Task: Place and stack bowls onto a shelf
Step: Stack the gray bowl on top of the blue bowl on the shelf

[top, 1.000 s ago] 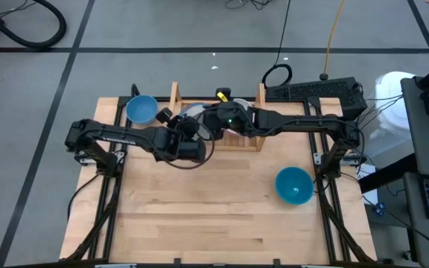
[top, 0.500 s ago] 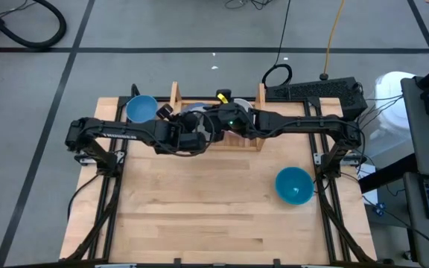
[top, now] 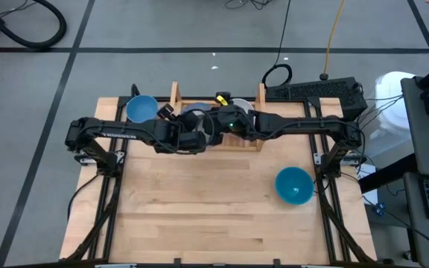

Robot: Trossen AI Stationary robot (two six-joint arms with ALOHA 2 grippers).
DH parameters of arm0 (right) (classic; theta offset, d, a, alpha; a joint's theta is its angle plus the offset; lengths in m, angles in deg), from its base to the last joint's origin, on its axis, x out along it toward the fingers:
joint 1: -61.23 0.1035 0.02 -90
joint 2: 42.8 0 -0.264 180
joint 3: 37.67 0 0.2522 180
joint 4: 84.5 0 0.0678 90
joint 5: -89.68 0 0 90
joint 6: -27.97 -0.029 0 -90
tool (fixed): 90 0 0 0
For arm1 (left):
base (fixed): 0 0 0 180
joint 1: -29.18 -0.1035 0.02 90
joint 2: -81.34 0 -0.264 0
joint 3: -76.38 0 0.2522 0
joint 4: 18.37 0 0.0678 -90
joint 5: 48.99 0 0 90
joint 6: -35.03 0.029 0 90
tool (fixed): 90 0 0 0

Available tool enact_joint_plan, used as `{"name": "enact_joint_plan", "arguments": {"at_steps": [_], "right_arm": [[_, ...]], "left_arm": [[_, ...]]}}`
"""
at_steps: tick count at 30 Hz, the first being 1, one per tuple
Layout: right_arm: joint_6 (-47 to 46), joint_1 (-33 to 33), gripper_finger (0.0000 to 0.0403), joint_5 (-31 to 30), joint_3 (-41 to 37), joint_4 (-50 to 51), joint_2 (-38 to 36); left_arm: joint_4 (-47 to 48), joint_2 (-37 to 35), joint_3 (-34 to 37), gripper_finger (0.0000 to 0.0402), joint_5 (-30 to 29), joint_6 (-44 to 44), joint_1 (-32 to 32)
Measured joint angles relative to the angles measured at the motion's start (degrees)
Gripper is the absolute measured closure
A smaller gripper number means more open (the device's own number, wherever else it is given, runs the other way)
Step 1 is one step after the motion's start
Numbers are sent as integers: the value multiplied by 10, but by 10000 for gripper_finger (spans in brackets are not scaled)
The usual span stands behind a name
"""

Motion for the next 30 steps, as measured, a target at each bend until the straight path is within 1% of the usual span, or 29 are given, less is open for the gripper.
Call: {"name": "enact_joint_plan", "arguments": {"at_steps": [4,12,17,22,26,30], "right_arm": [[17,0,351,0,0,-6,0],[78,5,273,-16,0,-17,0],[116,10,239,-17,0,-25,-10],[141,17,223,-17,0,-25,-23],[146,23,223,-16,0,-14,-33],[145,29,223,-14,1,19,-46]], "left_arm": [[0,1,0,393,2,1,1],[0,1,0,394,3,11,2],[-2,1,0,394,5,10,2],[-4,0,0,394,3,11,2],[-6,0,0,394,3,11,2],[-4,1,0,394,9,13,2]]}}
